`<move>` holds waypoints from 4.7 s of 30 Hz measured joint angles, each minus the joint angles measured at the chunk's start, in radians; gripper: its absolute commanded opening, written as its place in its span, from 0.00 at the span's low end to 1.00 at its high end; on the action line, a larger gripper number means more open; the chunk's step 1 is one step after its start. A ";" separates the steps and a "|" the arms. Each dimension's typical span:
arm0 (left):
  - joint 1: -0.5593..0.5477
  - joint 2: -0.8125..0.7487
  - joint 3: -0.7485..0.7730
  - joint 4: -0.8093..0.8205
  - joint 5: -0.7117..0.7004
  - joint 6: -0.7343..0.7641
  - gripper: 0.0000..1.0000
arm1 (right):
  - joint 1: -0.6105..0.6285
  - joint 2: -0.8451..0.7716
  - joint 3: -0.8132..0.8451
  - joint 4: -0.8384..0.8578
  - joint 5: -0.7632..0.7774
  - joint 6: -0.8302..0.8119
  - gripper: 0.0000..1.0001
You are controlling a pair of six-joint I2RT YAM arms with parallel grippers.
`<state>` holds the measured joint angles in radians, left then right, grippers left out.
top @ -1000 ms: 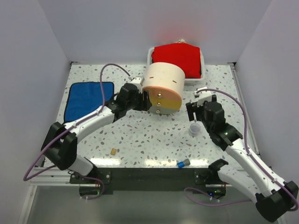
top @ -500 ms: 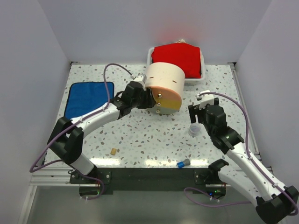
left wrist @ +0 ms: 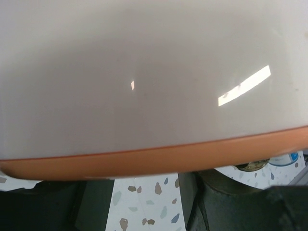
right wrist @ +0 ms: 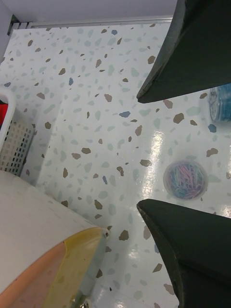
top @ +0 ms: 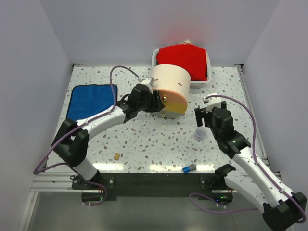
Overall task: Sort the stationery into containers
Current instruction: Move the storage box to the center of the board, then open the drawer in the storage box.
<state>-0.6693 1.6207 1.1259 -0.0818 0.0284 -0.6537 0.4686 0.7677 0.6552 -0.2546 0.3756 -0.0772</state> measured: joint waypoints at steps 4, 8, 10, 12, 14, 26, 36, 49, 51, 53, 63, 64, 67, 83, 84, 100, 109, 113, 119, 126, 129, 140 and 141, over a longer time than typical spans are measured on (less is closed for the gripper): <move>-0.005 0.005 0.001 0.007 0.005 0.000 0.56 | -0.005 0.000 -0.017 0.001 0.000 0.000 0.85; -0.016 0.016 0.006 0.012 0.002 -0.001 0.55 | -0.010 -0.002 -0.026 0.001 -0.001 0.003 0.85; -0.019 0.019 0.011 0.012 0.001 -0.001 0.54 | -0.011 -0.003 -0.027 0.001 -0.002 0.005 0.85; -0.024 0.022 0.016 0.012 -0.001 -0.001 0.54 | -0.012 -0.004 -0.027 0.001 -0.002 0.006 0.85; -0.031 0.026 0.021 0.011 -0.006 -0.001 0.51 | -0.012 -0.006 -0.031 0.004 -0.002 0.006 0.85; -0.106 0.021 0.055 -0.011 -0.103 0.021 0.63 | -0.012 -0.018 -0.051 0.012 -0.003 0.010 0.85; -0.161 -0.053 -0.071 0.035 -0.298 0.163 0.53 | -0.012 -0.017 -0.066 0.035 -0.003 0.015 0.85; -0.168 -0.044 -0.076 0.097 -0.380 0.296 0.53 | -0.053 -0.031 -0.101 0.045 -0.011 0.038 0.85; -0.175 -0.038 -0.072 0.097 -0.381 0.301 0.53 | -0.055 -0.031 -0.103 0.048 -0.012 0.040 0.85; -0.185 -0.025 -0.062 0.098 -0.382 0.307 0.53 | -0.056 -0.034 -0.106 0.054 -0.012 0.042 0.85; -0.232 0.056 0.004 0.121 -0.403 0.311 0.53 | -0.057 -0.082 -0.136 0.060 -0.022 0.052 0.85; -0.236 0.060 0.005 0.121 -0.408 0.311 0.52 | -0.057 -0.085 -0.139 0.060 -0.022 0.052 0.85; -0.246 0.069 0.009 0.121 -0.426 0.315 0.49 | -0.057 -0.091 -0.142 0.060 -0.022 0.052 0.85; -0.279 0.130 0.068 0.102 -0.567 0.278 0.26 | -0.058 -0.094 -0.169 0.061 -0.020 0.079 0.85; -0.279 0.132 0.068 0.101 -0.571 0.272 0.23 | -0.058 -0.094 -0.169 0.062 -0.019 0.079 0.85; -0.299 0.084 0.025 0.071 -0.562 0.249 0.00 | -0.058 -0.070 -0.173 0.070 -0.020 0.086 0.85; -0.378 -0.034 -0.084 0.024 -0.554 0.243 0.00 | -0.058 -0.080 -0.176 0.071 -0.026 0.085 0.85; -0.385 -0.074 -0.125 0.023 -0.545 0.241 0.00 | -0.058 -0.101 -0.196 0.076 -0.026 0.085 0.85; -0.402 -0.093 -0.149 0.010 -0.532 0.229 0.00 | -0.058 -0.102 -0.209 0.078 -0.027 0.084 0.85; -0.430 -0.099 -0.168 0.000 -0.530 0.222 0.00 | -0.058 -0.103 -0.229 0.107 -0.031 0.084 0.85; -0.441 -0.099 -0.167 -0.013 -0.530 0.223 0.00 | -0.060 -0.103 -0.231 0.114 -0.032 0.084 0.85; -0.444 -0.099 -0.144 -0.007 -0.552 0.259 0.00 | -0.071 -0.103 -0.235 0.122 -0.037 0.084 0.85; -0.443 -0.099 -0.140 -0.002 -0.555 0.267 0.00 | -0.073 -0.103 -0.235 0.122 -0.037 0.084 0.85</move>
<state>-1.1122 1.5215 0.9855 -0.0834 -0.5262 -0.3866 0.3958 0.6651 0.4198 -0.1326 0.3382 0.0063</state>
